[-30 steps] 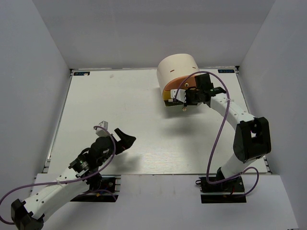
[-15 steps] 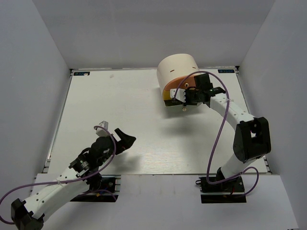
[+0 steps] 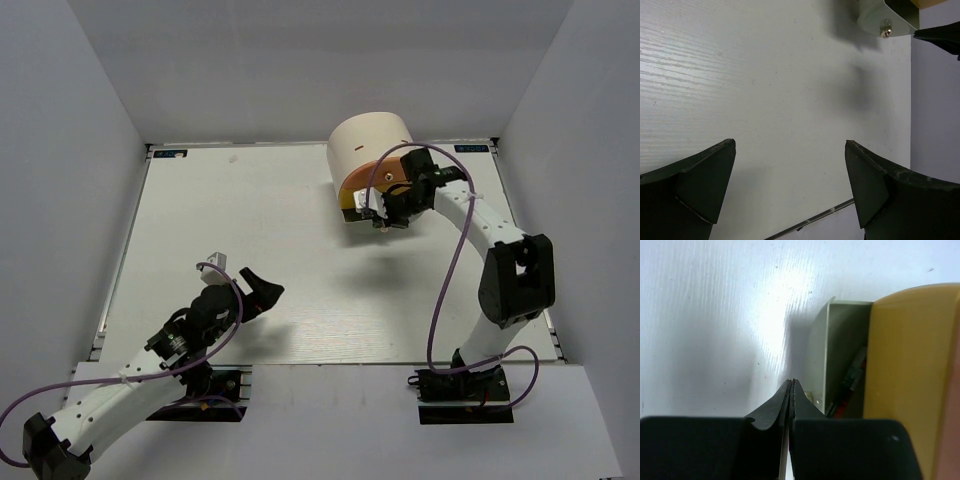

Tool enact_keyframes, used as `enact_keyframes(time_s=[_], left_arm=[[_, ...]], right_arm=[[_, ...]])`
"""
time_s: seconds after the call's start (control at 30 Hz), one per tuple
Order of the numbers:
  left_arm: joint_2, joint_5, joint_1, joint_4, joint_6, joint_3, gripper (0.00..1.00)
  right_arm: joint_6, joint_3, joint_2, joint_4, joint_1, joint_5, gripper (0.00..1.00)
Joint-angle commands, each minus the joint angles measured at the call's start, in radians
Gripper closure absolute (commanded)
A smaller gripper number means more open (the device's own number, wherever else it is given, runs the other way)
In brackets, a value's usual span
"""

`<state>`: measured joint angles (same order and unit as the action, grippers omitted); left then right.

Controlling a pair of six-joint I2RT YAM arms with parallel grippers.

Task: Sort the stationery into containers
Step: Close the drawer in the storage box.

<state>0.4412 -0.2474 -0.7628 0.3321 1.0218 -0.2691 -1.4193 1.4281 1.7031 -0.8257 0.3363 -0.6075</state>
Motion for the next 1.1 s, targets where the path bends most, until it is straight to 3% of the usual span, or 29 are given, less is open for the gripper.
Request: enact_keyframes(time_s=[0.0,0.1,0.27,0.53,0.73,1.07], left_arm=[[-0.007,-0.007,0.002,-0.011,-0.005,0.004,0.0],[-0.007,-0.007,0.002,-0.011,-0.005,0.004,0.0],[-0.007,-0.007,0.002,-0.002,-0.005,0.004,0.0],[-0.016,-0.016,0.002,0.007,-0.005,0.004,0.0],[-0.007,-0.016,0.002,-0.002,-0.005,0.004,0.0],[-0.007,-0.016,0.002,-0.002,-0.005,0.004,0.0]], right_arm=[[-0.009,-0.019,0.038,-0.002,0.001,-0.017,1.0],[0.049,-0.102,0.014,0.156,0.006,0.038,1.0],[0.144,-0.084,0.062,0.223,0.018,0.106,1.0],[0.306,-0.273,0.0,0.637,0.03,0.274,1.0],[0.335,-0.296,0.001,0.749,0.035,0.38,1.0],[0.352,-0.321,-0.003,0.882,0.047,0.413,1.0]])
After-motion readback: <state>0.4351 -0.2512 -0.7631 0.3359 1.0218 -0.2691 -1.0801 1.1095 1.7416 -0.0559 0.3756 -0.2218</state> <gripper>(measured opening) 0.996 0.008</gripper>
